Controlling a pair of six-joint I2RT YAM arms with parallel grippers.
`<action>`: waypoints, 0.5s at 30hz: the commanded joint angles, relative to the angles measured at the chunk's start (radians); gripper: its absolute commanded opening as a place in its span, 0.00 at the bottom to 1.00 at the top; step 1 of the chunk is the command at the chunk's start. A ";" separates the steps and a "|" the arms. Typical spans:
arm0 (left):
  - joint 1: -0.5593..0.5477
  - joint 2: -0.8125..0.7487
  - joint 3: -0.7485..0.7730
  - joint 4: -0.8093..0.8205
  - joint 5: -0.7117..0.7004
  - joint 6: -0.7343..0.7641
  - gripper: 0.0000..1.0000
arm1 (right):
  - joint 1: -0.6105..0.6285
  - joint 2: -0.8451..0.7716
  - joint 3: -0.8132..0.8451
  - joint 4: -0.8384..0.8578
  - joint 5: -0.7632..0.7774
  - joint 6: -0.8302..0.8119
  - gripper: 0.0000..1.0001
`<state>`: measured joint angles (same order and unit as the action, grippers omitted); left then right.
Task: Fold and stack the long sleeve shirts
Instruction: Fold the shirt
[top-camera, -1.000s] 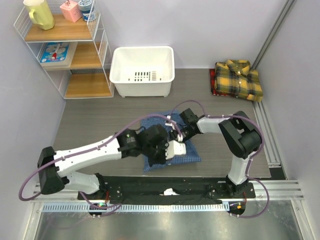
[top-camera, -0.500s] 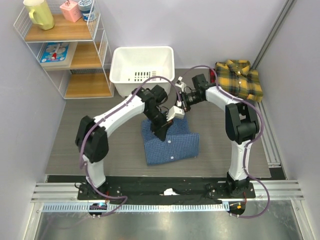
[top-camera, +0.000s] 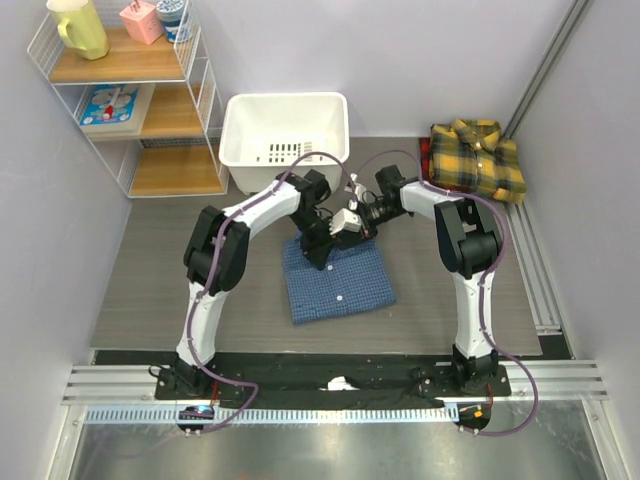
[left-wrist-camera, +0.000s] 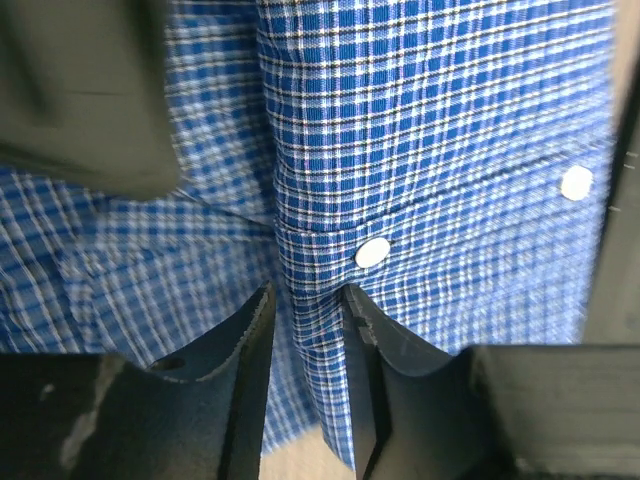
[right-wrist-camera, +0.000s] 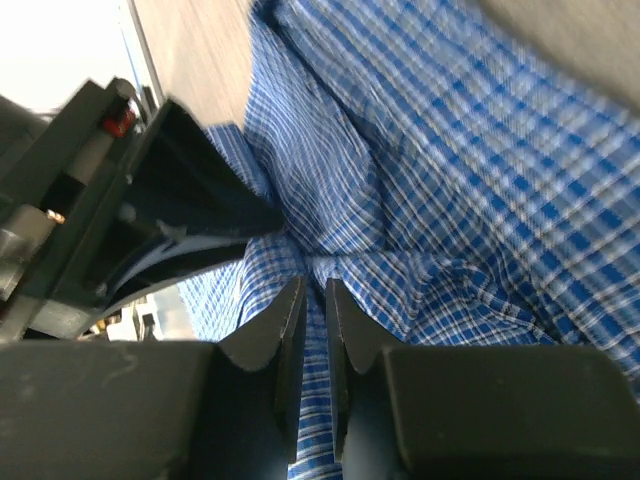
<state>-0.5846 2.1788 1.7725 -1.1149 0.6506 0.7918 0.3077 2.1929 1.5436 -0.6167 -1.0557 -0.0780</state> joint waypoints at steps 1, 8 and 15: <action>-0.015 0.007 -0.016 0.106 0.003 -0.009 0.37 | 0.008 -0.036 -0.109 0.024 0.025 -0.046 0.19; -0.095 -0.109 -0.261 0.119 0.061 -0.025 0.39 | 0.039 -0.130 -0.307 0.055 0.031 -0.062 0.19; -0.176 -0.270 -0.467 0.184 0.153 -0.169 0.39 | 0.103 -0.287 -0.571 0.166 -0.006 0.059 0.19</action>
<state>-0.7338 2.0014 1.3693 -0.9733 0.7235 0.7132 0.3798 2.0144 1.0733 -0.5236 -1.0447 -0.0784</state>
